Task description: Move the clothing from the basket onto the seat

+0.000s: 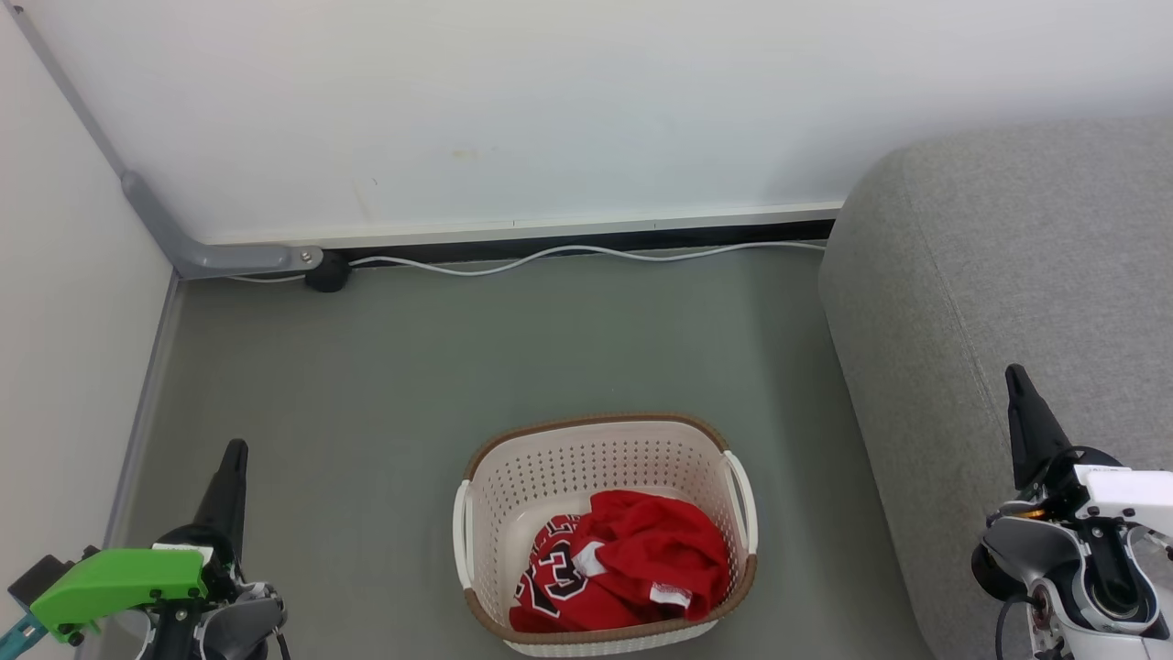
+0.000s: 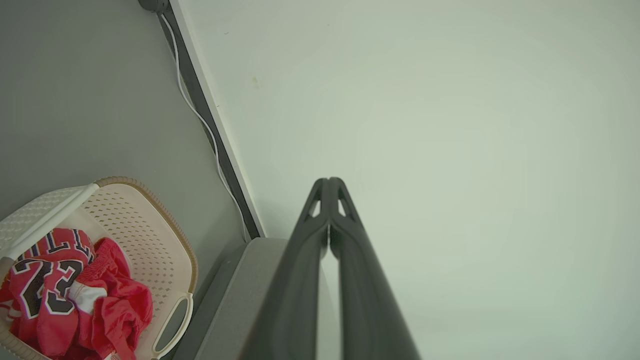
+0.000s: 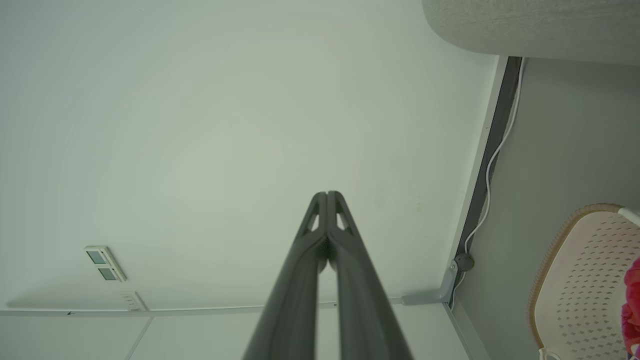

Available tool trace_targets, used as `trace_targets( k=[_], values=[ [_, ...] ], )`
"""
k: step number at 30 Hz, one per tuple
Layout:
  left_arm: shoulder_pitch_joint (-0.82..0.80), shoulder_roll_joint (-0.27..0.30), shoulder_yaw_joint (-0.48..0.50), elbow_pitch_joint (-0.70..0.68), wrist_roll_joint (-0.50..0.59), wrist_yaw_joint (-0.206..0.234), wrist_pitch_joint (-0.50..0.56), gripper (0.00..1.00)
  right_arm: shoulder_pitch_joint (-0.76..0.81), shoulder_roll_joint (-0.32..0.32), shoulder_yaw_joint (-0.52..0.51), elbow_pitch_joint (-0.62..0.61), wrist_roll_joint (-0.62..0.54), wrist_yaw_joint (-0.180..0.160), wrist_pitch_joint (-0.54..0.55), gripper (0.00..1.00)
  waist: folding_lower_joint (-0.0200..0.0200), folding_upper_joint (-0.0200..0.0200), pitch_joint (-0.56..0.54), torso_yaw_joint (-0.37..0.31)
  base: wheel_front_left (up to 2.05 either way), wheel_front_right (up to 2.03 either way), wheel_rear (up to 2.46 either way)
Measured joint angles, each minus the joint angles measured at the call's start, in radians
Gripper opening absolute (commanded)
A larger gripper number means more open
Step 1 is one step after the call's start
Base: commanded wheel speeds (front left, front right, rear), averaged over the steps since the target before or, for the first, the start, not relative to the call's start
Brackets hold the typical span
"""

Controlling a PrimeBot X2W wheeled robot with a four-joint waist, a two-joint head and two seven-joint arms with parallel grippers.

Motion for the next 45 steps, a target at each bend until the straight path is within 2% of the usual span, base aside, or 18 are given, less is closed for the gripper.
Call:
trace_targets(
  k=[19, 20, 26, 34, 45],
  values=[
    [0.000, 0.000, 0.000, 0.000, 0.000, 0.000, 0.000, 0.00, 0.000, 0.000, 0.000, 0.000, 0.000, 0.000, 0.000, 0.00, 0.0000, 0.0000, 0.000, 0.000, 0.00, 0.00, 0.00],
    [0.001, 0.000, 0.000, 0.003, 0.000, 0.000, 0.000, 1.00, 0.001, 0.001, 0.000, 0.002, 0.000, 0.000, 0.000, 1.00, 0.0000, 0.0000, 0.000, 0.000, 0.00, 0.00, 0.00],
    [0.048, -0.026, -0.011, 0.057, 0.000, 0.001, -0.001, 1.00, 0.057, 0.027, 0.005, 0.056, 0.000, -0.002, -0.002, 1.00, 0.0000, 0.0000, 0.000, 0.000, 0.00, 0.00, 0.00],
    [0.050, -0.026, -0.020, 0.043, 0.020, 0.001, -0.024, 1.00, 0.058, 0.026, 0.027, 0.053, -0.019, -0.002, -0.027, 1.00, 0.0000, 0.0000, -0.001, 0.000, 0.00, 0.00, 0.00],
    [0.050, -0.019, -0.040, 0.005, 0.138, 0.011, -0.068, 1.00, 0.056, 0.026, 0.053, 0.036, -0.112, -0.012, -0.064, 1.00, 0.0000, 0.0001, -0.001, -0.002, 0.00, 0.00, 0.00]
  ],
)
